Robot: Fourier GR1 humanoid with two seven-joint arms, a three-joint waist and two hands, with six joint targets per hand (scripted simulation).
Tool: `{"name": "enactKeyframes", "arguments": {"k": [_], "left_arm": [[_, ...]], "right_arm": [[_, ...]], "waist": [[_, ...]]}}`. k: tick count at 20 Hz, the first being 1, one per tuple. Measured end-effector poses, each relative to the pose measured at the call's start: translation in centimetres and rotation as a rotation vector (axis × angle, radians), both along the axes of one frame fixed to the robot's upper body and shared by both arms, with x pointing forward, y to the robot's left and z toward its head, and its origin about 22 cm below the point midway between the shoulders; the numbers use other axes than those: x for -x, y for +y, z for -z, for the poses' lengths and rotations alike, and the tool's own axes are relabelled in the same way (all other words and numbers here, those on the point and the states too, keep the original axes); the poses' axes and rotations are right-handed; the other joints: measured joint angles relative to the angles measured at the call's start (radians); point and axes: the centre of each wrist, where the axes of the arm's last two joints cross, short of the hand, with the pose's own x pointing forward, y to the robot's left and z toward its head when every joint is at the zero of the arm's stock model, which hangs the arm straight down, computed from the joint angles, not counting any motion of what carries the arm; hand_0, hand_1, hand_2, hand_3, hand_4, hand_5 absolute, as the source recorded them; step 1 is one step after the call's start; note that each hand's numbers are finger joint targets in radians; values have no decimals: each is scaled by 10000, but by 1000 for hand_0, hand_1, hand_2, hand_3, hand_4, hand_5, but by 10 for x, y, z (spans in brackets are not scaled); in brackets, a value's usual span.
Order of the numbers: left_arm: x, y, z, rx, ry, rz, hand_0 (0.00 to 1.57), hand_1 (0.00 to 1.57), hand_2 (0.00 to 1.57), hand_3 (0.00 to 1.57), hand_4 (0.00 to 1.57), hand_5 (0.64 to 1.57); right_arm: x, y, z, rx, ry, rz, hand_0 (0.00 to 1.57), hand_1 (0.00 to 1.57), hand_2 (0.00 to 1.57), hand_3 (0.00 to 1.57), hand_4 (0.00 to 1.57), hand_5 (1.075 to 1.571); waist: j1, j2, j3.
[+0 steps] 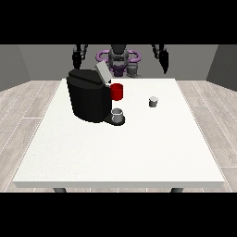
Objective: Insert the coffee pod into the coffee machine and close the lid
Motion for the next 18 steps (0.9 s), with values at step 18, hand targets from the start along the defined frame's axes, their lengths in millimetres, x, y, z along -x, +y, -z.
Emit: {"name": "enactKeyframes", "arguments": {"k": [18], "left_arm": [[-55, 73, -54, -4947, -535, 2127, 0, 0, 0, 0, 0, 1571]], "right_arm": [[-20, 23, -11, 1527, -1079, 1014, 0, 0, 0, 0, 0, 1571]], "waist": [[-1270, 1073, -149]]}}
